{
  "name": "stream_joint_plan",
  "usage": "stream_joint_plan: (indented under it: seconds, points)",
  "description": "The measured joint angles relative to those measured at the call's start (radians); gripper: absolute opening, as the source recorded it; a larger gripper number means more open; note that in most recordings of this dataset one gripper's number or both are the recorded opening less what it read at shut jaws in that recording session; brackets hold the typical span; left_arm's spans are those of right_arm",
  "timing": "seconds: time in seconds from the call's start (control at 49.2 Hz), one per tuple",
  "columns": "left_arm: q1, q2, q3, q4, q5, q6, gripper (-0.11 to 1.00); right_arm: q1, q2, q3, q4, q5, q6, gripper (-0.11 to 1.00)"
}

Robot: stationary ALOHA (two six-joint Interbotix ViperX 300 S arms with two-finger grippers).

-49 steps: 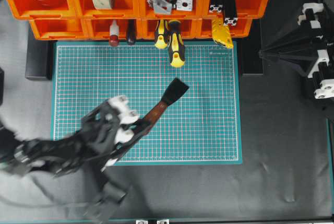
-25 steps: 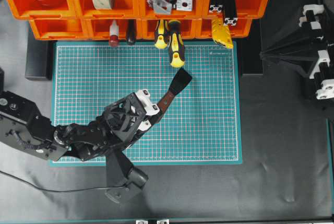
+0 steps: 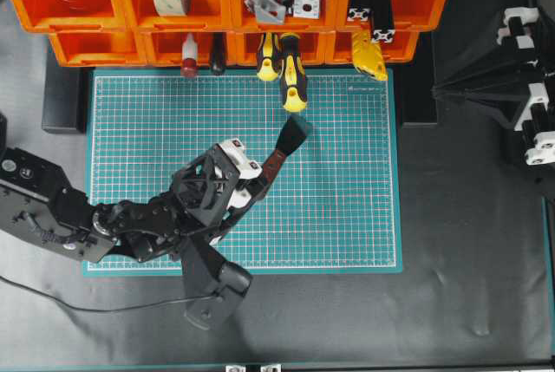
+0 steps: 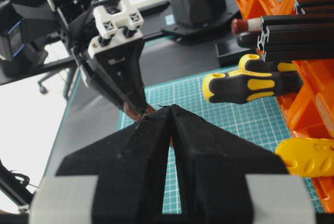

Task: Pick scraper from container rack with left arm.
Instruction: 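Pull the scraper out of the rack and swing it over the mat, then lower the scraper onto the mat, open the left gripper and withdraw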

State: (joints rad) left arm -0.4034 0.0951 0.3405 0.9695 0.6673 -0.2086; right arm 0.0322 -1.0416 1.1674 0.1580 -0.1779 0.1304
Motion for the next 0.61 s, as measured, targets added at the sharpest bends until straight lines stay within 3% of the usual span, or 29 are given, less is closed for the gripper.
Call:
stream_joint_plan:
  seconds: [0.102,0.203,0.345,0.406,0.467,0.61]
  points:
    - [0.000,0.000,0.008,0.000,-0.002,-0.067,0.73,0.000,-0.005,-0.002,-0.002,0.008,0.000,0.01]
    - [0.000,0.000,0.015,0.000,-0.002,-0.141,0.90,-0.002,-0.008,-0.003,0.000,0.014,0.000,0.01]
    - [-0.002,0.000,0.034,0.000,-0.003,-0.293,0.91,-0.002,-0.008,-0.005,0.000,0.015,-0.002,0.01]
    - [-0.003,0.000,0.040,-0.006,0.000,-0.393,0.91,-0.002,-0.009,-0.005,0.000,0.015,0.000,0.01]
    - [-0.008,0.000,0.044,-0.011,0.003,-0.508,0.91,-0.003,-0.009,-0.005,0.000,0.020,0.000,0.01]
    - [-0.021,-0.002,0.075,-0.012,0.002,-0.845,0.91,-0.003,-0.006,-0.005,0.000,0.026,0.000,0.01]
